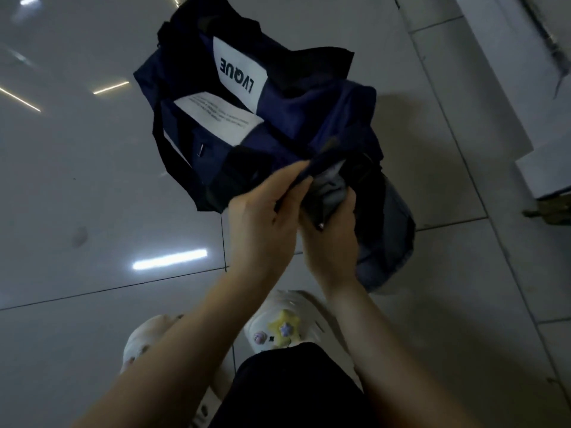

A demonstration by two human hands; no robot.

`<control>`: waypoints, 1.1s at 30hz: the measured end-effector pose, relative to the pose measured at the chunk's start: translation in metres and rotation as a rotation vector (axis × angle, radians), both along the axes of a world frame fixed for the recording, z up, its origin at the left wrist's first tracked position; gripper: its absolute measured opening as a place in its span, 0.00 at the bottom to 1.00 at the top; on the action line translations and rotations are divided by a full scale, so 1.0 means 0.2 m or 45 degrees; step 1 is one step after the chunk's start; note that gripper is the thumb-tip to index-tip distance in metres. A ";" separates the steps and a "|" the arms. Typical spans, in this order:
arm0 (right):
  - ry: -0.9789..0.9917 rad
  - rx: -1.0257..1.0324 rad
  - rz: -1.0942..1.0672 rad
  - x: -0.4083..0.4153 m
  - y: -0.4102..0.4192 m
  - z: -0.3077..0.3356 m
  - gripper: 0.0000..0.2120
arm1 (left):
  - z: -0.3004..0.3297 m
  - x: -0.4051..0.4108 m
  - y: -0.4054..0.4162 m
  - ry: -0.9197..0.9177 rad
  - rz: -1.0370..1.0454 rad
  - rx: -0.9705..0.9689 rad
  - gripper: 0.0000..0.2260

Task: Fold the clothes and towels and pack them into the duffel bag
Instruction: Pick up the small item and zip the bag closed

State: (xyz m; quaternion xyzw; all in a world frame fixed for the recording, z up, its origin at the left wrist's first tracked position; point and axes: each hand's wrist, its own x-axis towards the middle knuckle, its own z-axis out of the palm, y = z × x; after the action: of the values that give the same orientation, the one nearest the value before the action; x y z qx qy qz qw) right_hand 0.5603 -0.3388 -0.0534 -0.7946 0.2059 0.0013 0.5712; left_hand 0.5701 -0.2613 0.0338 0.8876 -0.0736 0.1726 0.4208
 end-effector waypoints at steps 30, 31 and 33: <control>0.300 0.217 0.140 -0.03 -0.05 -0.10 0.26 | -0.06 -0.03 -0.11 0.315 0.103 -0.313 0.11; 0.327 0.196 0.172 -0.05 -0.06 -0.10 0.26 | -0.07 -0.03 -0.11 0.317 0.108 -0.320 0.11; 0.260 0.111 0.143 -0.08 -0.07 -0.08 0.25 | -0.07 -0.04 -0.11 0.327 0.105 -0.325 0.11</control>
State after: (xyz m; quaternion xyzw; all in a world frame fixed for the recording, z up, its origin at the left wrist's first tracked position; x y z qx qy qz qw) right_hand 0.5447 -0.3521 -0.0692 -0.7748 0.2181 0.1232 0.5804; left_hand 0.5628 -0.2824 0.0201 0.8440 0.0396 0.0828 0.5284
